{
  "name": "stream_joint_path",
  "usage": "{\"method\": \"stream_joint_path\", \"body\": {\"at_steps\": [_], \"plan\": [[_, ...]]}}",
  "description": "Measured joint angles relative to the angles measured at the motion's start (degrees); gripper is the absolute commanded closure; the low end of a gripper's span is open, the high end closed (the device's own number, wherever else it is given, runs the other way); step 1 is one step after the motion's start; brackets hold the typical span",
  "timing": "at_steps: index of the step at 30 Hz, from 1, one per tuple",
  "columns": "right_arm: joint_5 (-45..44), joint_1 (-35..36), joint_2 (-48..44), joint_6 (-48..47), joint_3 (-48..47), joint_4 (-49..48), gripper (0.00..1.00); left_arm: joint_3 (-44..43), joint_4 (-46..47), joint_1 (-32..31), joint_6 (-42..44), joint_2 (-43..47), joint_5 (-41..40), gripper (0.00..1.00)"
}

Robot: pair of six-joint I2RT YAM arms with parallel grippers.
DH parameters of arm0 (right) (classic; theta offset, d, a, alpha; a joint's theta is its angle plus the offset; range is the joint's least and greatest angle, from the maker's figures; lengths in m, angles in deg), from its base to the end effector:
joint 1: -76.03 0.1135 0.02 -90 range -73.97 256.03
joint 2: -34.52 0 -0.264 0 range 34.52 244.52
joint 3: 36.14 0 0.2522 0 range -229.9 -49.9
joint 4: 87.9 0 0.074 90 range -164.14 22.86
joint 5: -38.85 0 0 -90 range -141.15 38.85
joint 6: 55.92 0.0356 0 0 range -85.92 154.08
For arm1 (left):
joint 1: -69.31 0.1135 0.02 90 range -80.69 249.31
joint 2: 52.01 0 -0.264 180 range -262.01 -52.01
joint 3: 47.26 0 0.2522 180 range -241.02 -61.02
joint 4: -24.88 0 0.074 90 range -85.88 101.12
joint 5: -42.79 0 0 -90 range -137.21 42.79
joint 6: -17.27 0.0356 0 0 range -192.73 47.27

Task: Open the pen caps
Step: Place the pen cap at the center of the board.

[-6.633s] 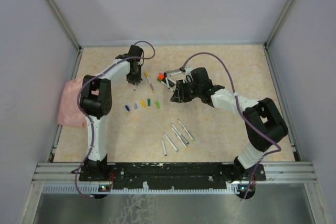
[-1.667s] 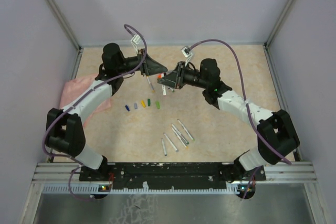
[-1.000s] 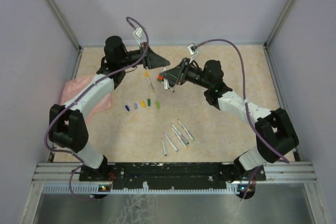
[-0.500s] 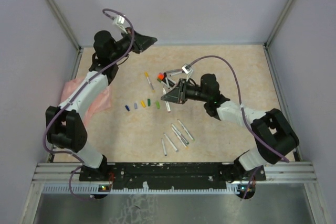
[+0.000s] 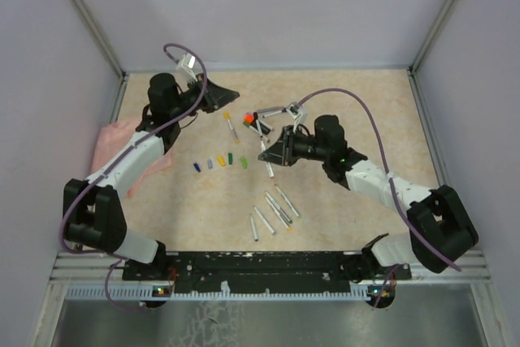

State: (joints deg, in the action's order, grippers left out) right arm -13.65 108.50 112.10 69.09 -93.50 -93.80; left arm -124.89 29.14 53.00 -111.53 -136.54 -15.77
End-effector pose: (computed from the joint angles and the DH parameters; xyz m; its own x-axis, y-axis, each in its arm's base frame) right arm 0.2406 0.1788 0.2589 -0.7008 0.0936 -0.7072 -0.6367 0.3650 0.6792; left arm 0.3302 -0.1160 0.3412 -0.4979 -0.4113 -0.7635 0.5488 0.5322 -0.6447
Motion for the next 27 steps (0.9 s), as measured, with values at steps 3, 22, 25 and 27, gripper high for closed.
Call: {"method": "stream_joint_path", "body": {"at_steps": [3, 22, 25, 27], "plan": [[-2.4, -0.1, -1.9, -3.2, 0.0, 4.8, 1.0, 2.6, -1.7, 0.0, -2.0, 0.0, 0.8, 1.0], [-15.8, -0.9, -10.5, -9.0, 8.5, 22.1, 1.0, 3.8, -22.1, -16.7, -2.4, -12.0, -15.3, 1.0], [-17.4, -0.9, -11.1, -8.9, 9.0, 23.2, 1.0, 3.3, -25.0, -17.6, -3.0, -14.8, -19.5, 1.0], [-18.3, -1.0, -11.2, -8.9, 9.3, 24.1, 1.0, 2.2, -27.1, -18.0, -3.1, -16.8, -22.0, 0.99]]}}
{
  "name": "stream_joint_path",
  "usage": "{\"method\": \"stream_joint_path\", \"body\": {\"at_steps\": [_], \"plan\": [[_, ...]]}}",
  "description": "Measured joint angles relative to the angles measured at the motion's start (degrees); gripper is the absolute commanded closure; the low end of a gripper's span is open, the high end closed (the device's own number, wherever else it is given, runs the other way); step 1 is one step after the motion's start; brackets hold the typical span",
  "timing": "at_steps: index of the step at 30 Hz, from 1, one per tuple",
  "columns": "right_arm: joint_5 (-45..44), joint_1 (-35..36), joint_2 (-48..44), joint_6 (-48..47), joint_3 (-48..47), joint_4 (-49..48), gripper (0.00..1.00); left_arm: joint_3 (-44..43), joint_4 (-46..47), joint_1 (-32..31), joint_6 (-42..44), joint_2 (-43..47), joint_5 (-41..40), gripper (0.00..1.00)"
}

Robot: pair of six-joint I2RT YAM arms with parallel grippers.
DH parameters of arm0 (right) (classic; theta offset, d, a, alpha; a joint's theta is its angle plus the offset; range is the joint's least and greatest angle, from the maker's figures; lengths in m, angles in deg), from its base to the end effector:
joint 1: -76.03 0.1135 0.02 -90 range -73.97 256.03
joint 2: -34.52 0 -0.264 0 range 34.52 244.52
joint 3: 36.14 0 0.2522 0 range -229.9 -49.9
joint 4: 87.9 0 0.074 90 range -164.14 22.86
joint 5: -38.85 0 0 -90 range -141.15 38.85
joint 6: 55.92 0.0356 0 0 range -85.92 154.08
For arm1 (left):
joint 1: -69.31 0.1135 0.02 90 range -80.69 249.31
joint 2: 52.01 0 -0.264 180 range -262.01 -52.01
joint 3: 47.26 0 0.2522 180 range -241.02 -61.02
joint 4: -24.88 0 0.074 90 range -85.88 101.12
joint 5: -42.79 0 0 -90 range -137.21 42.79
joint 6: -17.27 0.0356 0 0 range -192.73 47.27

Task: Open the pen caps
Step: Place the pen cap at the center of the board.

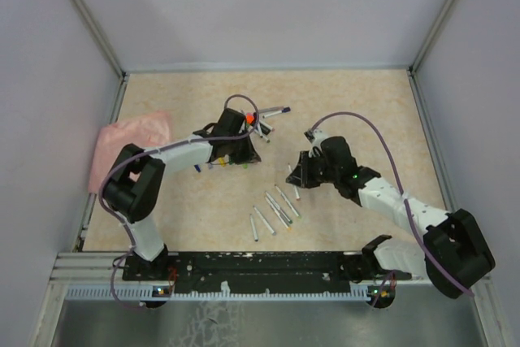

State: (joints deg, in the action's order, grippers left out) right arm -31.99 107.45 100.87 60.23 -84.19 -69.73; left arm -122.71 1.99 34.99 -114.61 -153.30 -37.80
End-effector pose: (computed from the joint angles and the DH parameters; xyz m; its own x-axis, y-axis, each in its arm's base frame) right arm 0.1988 0.1351 0.2122 -0.7716 0.0165 -0.6359 -0.4207 0.7366 0.5295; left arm 0.3028 -0.2138 0.1805 -0.8930 -0.1878 -0.4091 0.0661 0.8443 -0.5318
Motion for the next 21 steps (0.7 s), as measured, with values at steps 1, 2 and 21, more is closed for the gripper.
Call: {"method": "stream_joint_path", "body": {"at_steps": [1, 2, 21], "plan": [[-0.3, -0.1, 0.0, 0.0, 0.1, 0.1, 1.0, -0.9, -0.9, -0.1, 0.0, -1.0, -1.1, 0.97], [-0.9, -0.1, 0.0, 0.0, 0.1, 0.6, 1.0, -2.0, -1.8, -0.1, 0.0, -2.2, -2.2, 0.97], [-2.7, -0.6, 1.3, -0.1, 0.1, 1.7, 1.0, -17.1, -14.8, -0.5, 2.3, -13.6, -7.7, 0.73]]}}
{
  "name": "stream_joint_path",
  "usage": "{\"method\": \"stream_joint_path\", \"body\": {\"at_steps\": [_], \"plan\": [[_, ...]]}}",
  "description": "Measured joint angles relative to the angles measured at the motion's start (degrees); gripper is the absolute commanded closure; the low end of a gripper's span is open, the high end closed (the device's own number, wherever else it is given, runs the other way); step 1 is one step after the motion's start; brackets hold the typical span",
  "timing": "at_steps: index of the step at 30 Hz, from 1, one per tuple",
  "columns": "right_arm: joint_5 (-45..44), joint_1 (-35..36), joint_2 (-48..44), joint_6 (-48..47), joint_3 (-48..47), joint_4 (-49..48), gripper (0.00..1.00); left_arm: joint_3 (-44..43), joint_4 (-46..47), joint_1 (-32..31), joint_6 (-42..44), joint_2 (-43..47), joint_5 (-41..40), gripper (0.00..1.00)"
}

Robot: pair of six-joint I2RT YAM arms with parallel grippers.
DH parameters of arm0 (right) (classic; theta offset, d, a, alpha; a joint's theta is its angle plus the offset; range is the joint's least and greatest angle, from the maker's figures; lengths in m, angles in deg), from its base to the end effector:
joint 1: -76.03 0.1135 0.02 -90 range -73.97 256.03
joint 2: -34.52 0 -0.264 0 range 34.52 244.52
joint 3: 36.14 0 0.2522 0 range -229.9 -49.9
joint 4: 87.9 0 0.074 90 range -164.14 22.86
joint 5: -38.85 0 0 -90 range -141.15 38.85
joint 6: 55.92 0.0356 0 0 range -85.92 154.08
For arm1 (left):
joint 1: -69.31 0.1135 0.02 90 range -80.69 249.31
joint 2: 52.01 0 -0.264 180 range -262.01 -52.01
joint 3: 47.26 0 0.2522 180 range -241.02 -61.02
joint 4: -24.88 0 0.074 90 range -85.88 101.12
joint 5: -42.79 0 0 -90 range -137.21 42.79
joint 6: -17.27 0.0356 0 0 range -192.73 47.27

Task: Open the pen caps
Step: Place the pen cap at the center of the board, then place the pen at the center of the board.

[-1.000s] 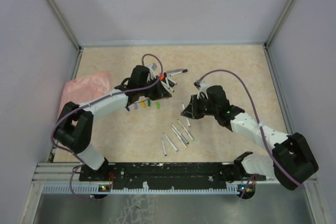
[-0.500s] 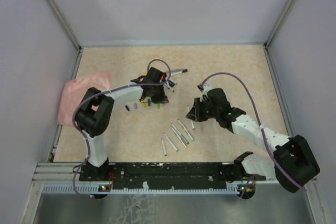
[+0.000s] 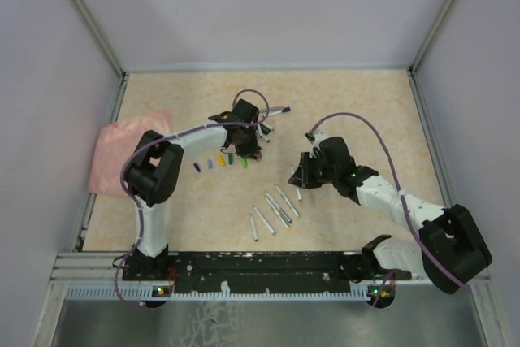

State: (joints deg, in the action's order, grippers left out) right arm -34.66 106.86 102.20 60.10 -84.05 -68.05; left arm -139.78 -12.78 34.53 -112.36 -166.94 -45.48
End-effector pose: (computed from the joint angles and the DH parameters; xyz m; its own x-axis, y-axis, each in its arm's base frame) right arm 0.2012 0.1319 0.2035 -0.7900 0.0184 -0.6128 -0.3701 0.7826 0.5006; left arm 0.3436 -0.2400 0.1618 -0.9198 -0.1374 -0.3676 -0.0054 0.9410 -0.3384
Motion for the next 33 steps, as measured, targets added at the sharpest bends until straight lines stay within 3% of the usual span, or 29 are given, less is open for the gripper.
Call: {"method": "stream_joint_path", "body": {"at_steps": [18, 25, 28, 33], "plan": [[-0.7, -0.3, 10.8, -5.5, -4.7, 7.2, 0.99, -2.3, -4.7, -0.2, 6.3, 0.6, -0.8, 0.71], [-0.6, -0.3, 14.5, -8.5, -7.2, 10.7, 0.98, -1.4, -1.5, -0.2, 15.0, 10.6, 0.4, 0.63], [-0.8, -0.3, 15.5, -9.9, -8.3, 11.7, 0.97, 0.7, 2.3, 0.0, 18.9, 17.8, -0.7, 0.53], [-0.8, -0.3, 16.9, -11.7, -8.7, 12.9, 0.95, 10.3, 13.4, 0.8, 23.3, 29.8, -4.7, 0.07]]}}
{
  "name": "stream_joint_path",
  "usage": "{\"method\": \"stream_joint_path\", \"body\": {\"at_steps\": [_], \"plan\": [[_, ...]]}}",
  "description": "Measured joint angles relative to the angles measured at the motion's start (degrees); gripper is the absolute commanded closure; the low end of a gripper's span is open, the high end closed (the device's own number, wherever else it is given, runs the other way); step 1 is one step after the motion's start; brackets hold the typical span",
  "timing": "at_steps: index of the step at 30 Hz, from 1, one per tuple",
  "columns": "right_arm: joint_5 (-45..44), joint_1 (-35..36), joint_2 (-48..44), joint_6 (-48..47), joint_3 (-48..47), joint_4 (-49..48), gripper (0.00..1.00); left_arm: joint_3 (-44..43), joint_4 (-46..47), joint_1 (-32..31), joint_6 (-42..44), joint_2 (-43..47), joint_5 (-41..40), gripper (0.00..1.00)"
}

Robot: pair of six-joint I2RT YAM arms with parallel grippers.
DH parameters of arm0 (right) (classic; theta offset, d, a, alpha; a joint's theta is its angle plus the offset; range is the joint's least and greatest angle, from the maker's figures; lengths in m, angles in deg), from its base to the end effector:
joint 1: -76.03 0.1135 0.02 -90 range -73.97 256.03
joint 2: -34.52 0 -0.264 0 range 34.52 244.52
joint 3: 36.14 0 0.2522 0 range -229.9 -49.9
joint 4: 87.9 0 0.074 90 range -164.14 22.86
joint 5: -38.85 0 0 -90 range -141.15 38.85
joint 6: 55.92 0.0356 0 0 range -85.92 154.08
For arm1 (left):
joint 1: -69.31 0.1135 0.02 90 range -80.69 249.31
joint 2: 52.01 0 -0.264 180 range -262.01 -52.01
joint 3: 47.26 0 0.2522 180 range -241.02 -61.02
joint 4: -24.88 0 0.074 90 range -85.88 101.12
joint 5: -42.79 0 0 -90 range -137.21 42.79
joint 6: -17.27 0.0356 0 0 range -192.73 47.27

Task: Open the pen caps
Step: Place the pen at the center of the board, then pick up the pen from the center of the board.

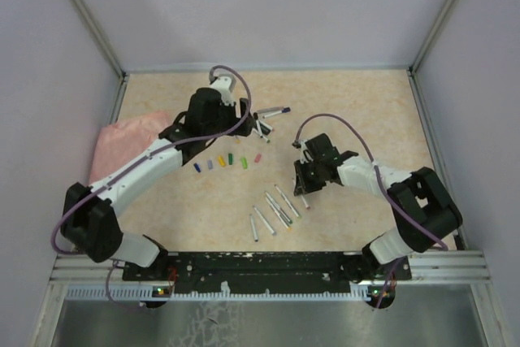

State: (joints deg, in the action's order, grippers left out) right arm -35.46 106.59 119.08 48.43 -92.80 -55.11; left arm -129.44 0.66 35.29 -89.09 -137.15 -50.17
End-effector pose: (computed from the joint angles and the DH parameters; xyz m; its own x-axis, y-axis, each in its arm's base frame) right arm 0.2283 0.1460 0.1639 -0.8770 -0.2407 -0.4158 -0.3986 0.8478 0.3498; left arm 0.2886 -0.1926 0.3135 -0.5099 0.0048 -0.8602 0.3929 0.8909 -0.2279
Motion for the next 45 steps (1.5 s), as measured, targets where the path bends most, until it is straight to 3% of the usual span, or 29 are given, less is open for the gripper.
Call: {"method": "stream_joint_path", "body": {"at_steps": [2, 7, 19, 45], "plan": [[0.1, 0.0, 0.8, -0.4, 0.0, 0.4, 0.95, 4.0, 3.1, 0.3, 1.0, 3.4, -2.1, 0.02], [0.6, 0.0, 2.0, -1.0, -0.3, 0.9, 0.9, 10.2, 7.3, 2.8, 2.3, 6.8, -5.6, 0.02], [2.0, 0.0, 2.6, -1.3, -0.6, 0.8, 0.78, 10.4, 7.1, 6.9, 1.5, 6.0, -3.9, 0.03], [1.1, 0.0, -0.4, -1.3, -1.9, 0.4, 0.75, 10.5, 7.0, 8.7, -1.4, 3.4, 1.0, 0.01]]}}
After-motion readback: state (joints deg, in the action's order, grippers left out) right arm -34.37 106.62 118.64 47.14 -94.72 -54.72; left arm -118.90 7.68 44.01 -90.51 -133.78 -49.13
